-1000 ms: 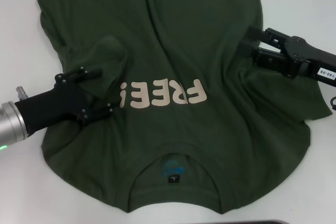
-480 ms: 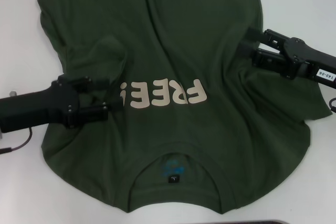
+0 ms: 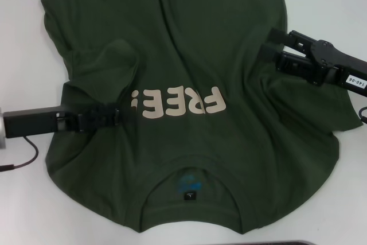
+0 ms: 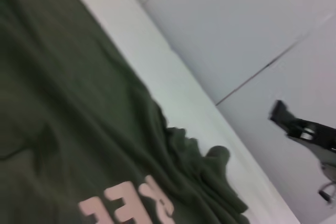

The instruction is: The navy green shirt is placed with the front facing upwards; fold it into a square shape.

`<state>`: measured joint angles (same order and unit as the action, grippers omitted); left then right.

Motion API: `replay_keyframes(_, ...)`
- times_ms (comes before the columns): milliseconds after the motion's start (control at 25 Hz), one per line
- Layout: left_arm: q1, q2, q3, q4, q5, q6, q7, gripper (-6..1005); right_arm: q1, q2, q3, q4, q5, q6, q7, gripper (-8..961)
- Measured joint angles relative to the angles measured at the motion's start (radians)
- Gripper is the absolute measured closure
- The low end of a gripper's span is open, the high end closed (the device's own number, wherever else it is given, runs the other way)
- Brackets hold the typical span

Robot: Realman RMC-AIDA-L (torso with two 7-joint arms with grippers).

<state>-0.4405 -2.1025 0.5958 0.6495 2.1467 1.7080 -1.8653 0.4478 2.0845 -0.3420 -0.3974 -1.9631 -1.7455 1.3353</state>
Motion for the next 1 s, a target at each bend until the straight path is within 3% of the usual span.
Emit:
replay_keyframes(520,-0.070,0.041,0.058,-0.080,0.047,-0.105,-0.204,220,-0.006,-0.001,0.002,-0.007,0.000,-0.002,-0.001,35)
replay_keyframes(1000,-0.092,0.038,0.106,-0.084,0.056,-0.189,-0.253,220,-0.011,-0.002,0.005,-0.011,0.009,-0.002,-0.001,36)
